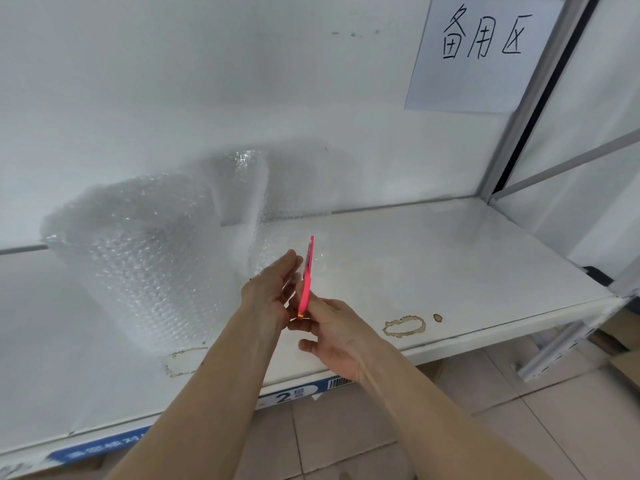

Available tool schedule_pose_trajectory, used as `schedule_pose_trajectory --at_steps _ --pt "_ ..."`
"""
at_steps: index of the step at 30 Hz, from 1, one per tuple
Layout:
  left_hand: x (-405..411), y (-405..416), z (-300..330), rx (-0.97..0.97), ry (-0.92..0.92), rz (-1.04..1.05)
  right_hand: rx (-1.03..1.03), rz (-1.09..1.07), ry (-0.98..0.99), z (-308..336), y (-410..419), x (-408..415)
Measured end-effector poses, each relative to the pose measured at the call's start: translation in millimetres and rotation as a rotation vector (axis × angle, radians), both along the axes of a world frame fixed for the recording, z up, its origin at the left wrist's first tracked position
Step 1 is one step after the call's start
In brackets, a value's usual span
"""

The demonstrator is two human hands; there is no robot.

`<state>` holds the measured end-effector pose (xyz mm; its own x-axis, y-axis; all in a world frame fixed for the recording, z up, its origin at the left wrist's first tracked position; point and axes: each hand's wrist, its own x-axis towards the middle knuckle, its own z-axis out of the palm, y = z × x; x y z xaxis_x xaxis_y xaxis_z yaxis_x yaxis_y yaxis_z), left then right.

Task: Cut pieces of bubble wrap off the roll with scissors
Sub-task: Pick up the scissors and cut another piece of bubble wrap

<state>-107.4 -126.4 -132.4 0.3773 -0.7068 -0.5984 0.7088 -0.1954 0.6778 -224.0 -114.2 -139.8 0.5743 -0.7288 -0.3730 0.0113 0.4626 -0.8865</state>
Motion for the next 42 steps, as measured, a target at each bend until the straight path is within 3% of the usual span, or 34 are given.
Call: schedule_pose_trajectory --at_steps 42 --pt "-1.3 -3.3 -2.7 -0.040 0.000 -0.032 0.021 -0.076 -0.019 0.5 -6.1 7.3"
